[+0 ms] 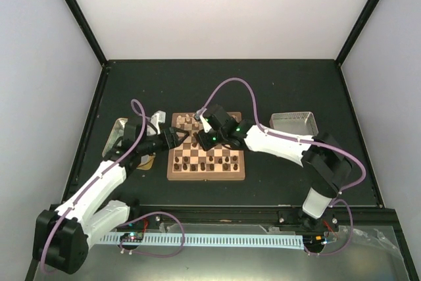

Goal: Set up the chess pieces on the board
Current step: Pick up the chess piece from the chessboard, then place the chess piece on the chessboard.

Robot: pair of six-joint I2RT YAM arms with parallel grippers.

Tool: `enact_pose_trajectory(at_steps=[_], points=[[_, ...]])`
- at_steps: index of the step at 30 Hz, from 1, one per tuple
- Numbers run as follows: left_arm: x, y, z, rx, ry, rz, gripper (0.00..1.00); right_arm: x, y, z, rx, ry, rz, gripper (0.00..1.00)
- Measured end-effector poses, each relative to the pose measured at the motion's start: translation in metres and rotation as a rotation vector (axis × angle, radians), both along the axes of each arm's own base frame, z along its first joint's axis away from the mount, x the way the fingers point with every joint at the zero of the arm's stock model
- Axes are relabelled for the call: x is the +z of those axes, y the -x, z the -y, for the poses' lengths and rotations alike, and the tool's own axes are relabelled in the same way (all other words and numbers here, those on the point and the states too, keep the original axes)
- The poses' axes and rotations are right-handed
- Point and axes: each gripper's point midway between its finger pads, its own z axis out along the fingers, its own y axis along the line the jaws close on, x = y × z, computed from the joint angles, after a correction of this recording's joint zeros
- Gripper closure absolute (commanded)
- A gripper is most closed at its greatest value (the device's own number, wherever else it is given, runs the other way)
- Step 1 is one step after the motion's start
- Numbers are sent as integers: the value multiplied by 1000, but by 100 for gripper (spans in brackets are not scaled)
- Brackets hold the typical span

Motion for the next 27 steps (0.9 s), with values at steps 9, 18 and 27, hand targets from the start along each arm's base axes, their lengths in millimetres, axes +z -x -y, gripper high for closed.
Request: enact_pose_trajectory(at_steps=[9,18,27], points=[[-3,-6,21,5,199,-177,34,19,13,-7,63,-113,13,99],[-14,-6,30,16,294,-305,47,24,18,-15,101,-163,6,99],[-15,-7,33,9,318,-329,49,26,25,-19,149,-185,-11,99]])
